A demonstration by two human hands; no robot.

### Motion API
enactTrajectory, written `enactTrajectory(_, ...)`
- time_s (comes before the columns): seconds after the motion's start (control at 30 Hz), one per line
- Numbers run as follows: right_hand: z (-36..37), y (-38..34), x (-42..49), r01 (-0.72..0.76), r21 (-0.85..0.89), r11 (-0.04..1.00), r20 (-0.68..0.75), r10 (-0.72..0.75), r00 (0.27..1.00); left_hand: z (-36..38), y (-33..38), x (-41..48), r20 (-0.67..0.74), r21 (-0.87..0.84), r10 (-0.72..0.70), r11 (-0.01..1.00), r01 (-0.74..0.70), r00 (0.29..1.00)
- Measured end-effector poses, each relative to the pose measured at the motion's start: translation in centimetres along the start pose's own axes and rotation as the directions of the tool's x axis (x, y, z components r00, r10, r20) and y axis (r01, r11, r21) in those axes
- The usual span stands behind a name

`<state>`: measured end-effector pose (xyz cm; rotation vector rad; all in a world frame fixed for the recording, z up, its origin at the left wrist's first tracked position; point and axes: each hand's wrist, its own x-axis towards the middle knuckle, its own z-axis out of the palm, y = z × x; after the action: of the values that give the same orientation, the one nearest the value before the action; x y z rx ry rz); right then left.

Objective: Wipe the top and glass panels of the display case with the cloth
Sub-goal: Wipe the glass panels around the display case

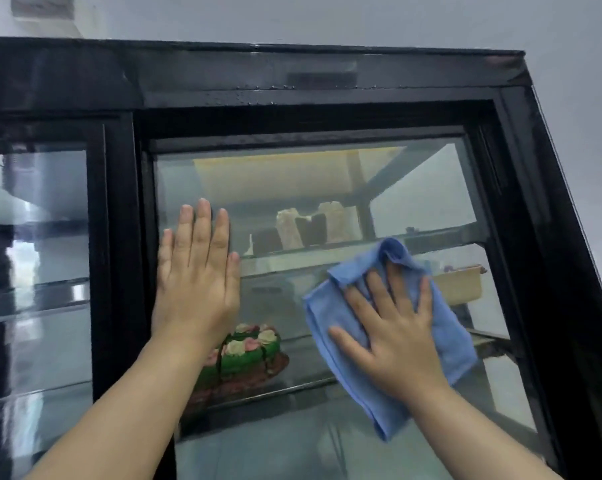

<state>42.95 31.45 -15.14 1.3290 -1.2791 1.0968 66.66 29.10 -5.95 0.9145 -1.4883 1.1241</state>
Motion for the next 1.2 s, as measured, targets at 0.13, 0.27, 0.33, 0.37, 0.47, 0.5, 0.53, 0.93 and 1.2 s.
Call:
enactTrajectory(0.13,-1.1,4.9,1.8,-0.653,0.035,0.756,0.045,0.652,0.757,-0.4,0.3,-0.1,-0.055,-0.037,-0.021,0.999,0.019,0.998)
enactTrajectory(0.27,-0.7,-4.3,5.6,-0.615,0.101,0.782,0.002,0.617,0.787,-1.3,2.4,-5.6,-0.042,-0.224,-0.195,0.957,0.181,0.980)
enactTrajectory(0.33,0.0,-8.0,1.8,-0.298,0.069,0.952,0.005,0.298,0.954,-1.2,2.9,-9.2,-0.035,-0.153,-0.182,0.973,0.175,0.983)
enactTrajectory(0.37,0.3,-8.2,-0.7,-0.168,0.044,0.985,0.018,0.167,0.986,-0.9,2.8,-10.6,-0.022,-0.104,-0.172,0.980,0.169,0.985)
enactTrajectory(0.47,0.5,-3.4,-5.0,-0.191,-0.020,0.981,0.053,0.191,0.980,-0.3,3.0,-11.8,0.020,-0.050,-0.182,0.982,0.182,0.983)
enactTrajectory(0.5,0.2,-1.4,-4.6,-0.288,-0.028,0.957,0.057,0.289,0.956,-0.3,3.3,-11.6,0.023,-0.056,-0.184,0.981,0.185,0.983)
enactTrajectory(0.53,-0.2,0.0,-3.8,-0.425,0.004,0.905,0.078,0.424,0.903,-0.3,3.5,-11.6,0.023,-0.068,-0.175,0.982,0.176,0.984)
enactTrajectory(0.93,0.8,-0.6,-9.4,-0.578,-0.034,0.816,0.118,0.577,0.808,-0.8,3.8,-12.1,0.112,-0.039,-0.175,0.983,0.181,0.978)
enactTrajectory(1.2,1.7,-11.5,-13.5,-0.513,-0.032,0.858,0.116,0.513,0.851,-1.1,3.9,-11.9,0.176,-0.073,-0.187,0.977,0.202,0.967)
